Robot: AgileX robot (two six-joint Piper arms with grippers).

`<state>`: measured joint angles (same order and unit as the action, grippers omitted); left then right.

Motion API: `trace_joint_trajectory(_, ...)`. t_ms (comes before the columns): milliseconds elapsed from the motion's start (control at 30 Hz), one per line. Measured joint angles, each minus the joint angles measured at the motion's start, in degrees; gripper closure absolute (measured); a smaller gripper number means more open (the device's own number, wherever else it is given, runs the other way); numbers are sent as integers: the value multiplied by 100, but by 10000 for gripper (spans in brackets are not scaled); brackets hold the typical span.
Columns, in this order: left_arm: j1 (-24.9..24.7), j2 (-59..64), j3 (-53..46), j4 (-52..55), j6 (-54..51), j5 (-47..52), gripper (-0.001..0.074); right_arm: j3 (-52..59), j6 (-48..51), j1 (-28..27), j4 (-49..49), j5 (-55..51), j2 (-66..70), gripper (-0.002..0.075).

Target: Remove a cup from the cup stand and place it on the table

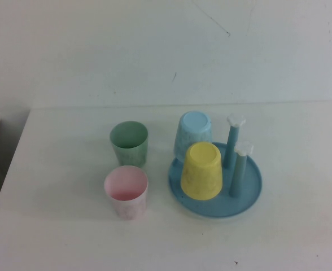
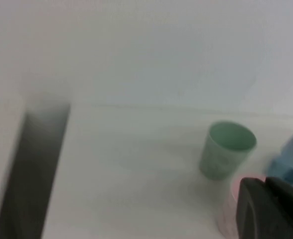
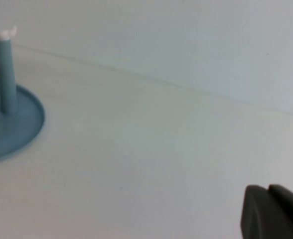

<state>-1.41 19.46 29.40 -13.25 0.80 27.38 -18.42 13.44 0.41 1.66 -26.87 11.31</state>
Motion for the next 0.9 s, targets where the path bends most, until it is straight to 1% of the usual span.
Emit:
trace_joint_trajectory(133, 0, 1157, 721, -1009, -668, 988, 738, 0, 699, 0, -322, -208, 354, 730)
trace_joint_trajectory(233, 0, 2024, 1222, -1937, -1544, 1601, 738, 0, 1372, 0, -632, -454, 476, 730)
trace_joint_trajectory(333, 0, 2660, 1627, -2610, -2255, 2011, 738, 0, 1849, 0, -1004, -666, 500, 730)
trace_joint_trajectory(400, -13, 3090, 1884, -2915, -2570, 2204, 738, 0, 2095, 0, -1251, -708, 500, 730)
trace_joint_trajectory(500, -284, 3692, 2350, -3081, -2734, 2520, 738, 0, 2285, 0, -1433, -719, 500, 730)
trace_joint_trajectory(567, -684, 4097, 2629, -3074, -2770, 2622, 738, 0, 2323, 0, -1459, -719, 500, 730)
trace_joint_trajectory(667, -1442, 4623, 2956, -2856, -2727, 2520, 738, 0, 2337, 0, -1481, -728, 500, 730)
trace_joint_trajectory(767, -2309, 5123, 3319, -2171, -2394, 2226, 738, 0, 2347, 0, -1481, -728, 500, 730)
trace_joint_trajectory(900, -3139, 5730, 3868, -1085, -1716, 1987, 738, 0, 2360, 0, -1481, -728, 500, 730)
